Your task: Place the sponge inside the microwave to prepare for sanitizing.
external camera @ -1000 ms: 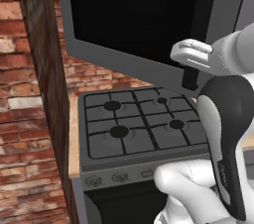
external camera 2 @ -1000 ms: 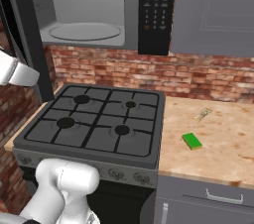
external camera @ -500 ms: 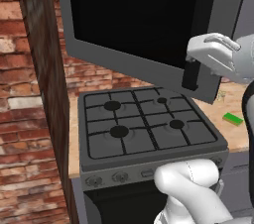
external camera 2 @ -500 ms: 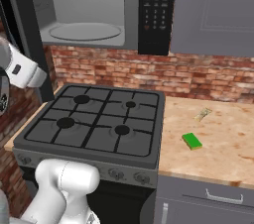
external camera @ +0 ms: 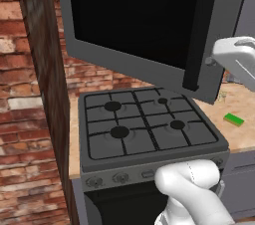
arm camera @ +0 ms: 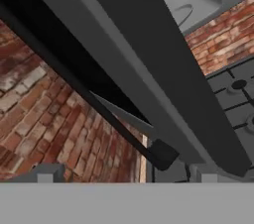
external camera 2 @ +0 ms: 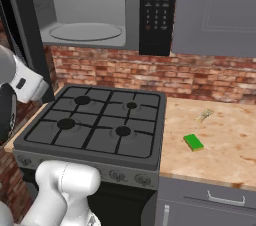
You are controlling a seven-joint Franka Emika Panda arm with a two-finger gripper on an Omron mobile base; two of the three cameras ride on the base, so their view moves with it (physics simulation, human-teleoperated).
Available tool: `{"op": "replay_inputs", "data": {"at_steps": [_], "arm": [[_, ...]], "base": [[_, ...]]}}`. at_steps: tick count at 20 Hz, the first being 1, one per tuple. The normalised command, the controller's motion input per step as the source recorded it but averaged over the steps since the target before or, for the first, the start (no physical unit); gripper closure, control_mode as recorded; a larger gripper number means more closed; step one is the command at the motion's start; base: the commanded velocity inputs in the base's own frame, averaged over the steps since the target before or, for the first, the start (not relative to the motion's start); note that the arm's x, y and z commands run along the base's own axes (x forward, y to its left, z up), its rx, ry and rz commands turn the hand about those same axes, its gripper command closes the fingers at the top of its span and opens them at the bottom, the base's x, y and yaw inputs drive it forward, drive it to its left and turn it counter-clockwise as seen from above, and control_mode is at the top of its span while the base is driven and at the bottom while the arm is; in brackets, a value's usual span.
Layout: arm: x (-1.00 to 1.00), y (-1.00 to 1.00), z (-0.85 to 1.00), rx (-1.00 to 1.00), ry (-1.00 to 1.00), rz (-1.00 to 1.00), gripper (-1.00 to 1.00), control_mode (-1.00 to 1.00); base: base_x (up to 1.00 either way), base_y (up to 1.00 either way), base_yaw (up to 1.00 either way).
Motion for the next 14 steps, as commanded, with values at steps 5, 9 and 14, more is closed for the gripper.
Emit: {"op": "replay_inputs", "data": {"at_steps": [5,9,14], "arm": [[-0.02,-0.46,0.0,0.01,-0.02,-0.02,-1.0,-1.0],[0.03,-0.45,0.04,0.06,-0.09,0.0,-1.0,-1.0],[0.27,-0.38,0.0,0.08,0.0,0.0,-1.0,-1.0]], "base": [[0.0,0.0,0.0],[0.0,0.0,0.0],[0.0,0.0,0.0]]}}
